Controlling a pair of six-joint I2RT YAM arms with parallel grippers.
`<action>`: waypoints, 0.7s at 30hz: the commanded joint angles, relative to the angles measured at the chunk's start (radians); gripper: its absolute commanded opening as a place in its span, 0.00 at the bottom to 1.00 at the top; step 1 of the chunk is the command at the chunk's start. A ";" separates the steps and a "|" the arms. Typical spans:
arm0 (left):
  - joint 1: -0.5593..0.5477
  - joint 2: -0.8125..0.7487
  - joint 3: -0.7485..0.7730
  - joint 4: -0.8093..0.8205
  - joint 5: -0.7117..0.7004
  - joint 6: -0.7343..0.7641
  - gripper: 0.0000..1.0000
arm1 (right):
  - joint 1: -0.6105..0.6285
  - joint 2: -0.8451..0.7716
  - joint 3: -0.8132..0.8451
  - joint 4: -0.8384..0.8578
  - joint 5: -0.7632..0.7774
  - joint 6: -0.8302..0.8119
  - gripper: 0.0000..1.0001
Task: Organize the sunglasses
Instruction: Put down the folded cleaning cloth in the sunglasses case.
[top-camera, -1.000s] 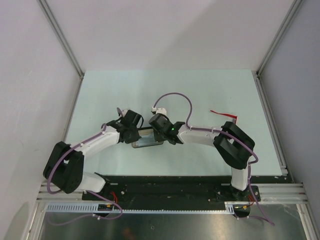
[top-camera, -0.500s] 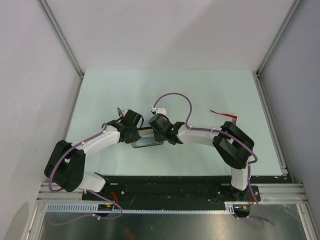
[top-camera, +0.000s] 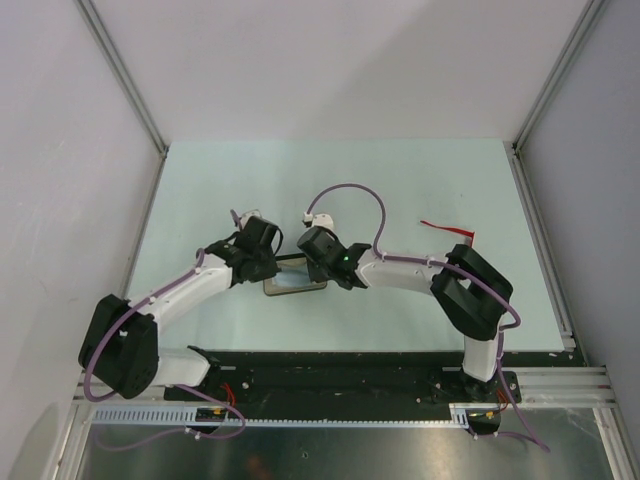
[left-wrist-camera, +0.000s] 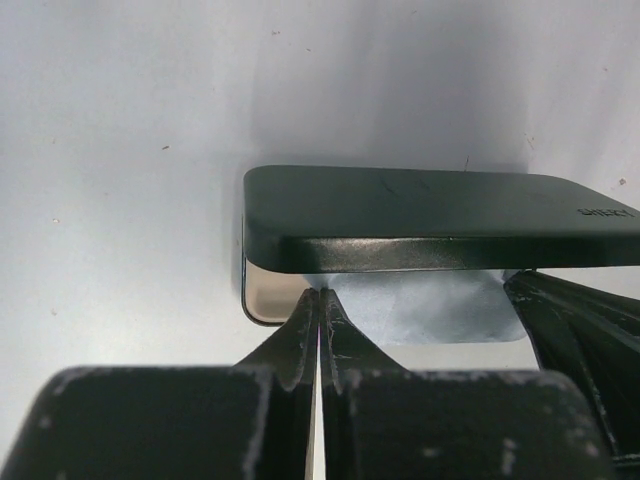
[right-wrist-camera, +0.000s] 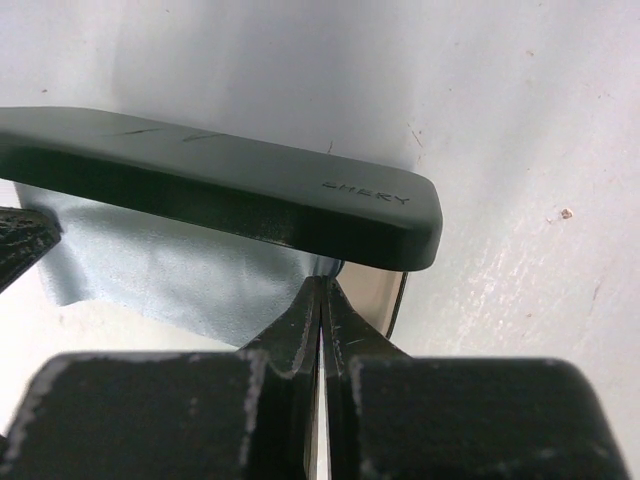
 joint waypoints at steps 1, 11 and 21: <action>0.007 -0.027 0.032 0.006 0.003 0.020 0.00 | 0.007 -0.061 0.039 0.002 0.038 -0.001 0.00; 0.007 -0.051 0.034 0.002 -0.007 0.020 0.00 | 0.004 -0.072 0.039 0.005 0.033 0.000 0.00; 0.007 0.042 0.047 0.002 -0.014 0.014 0.00 | -0.003 -0.032 0.039 0.020 0.025 0.007 0.00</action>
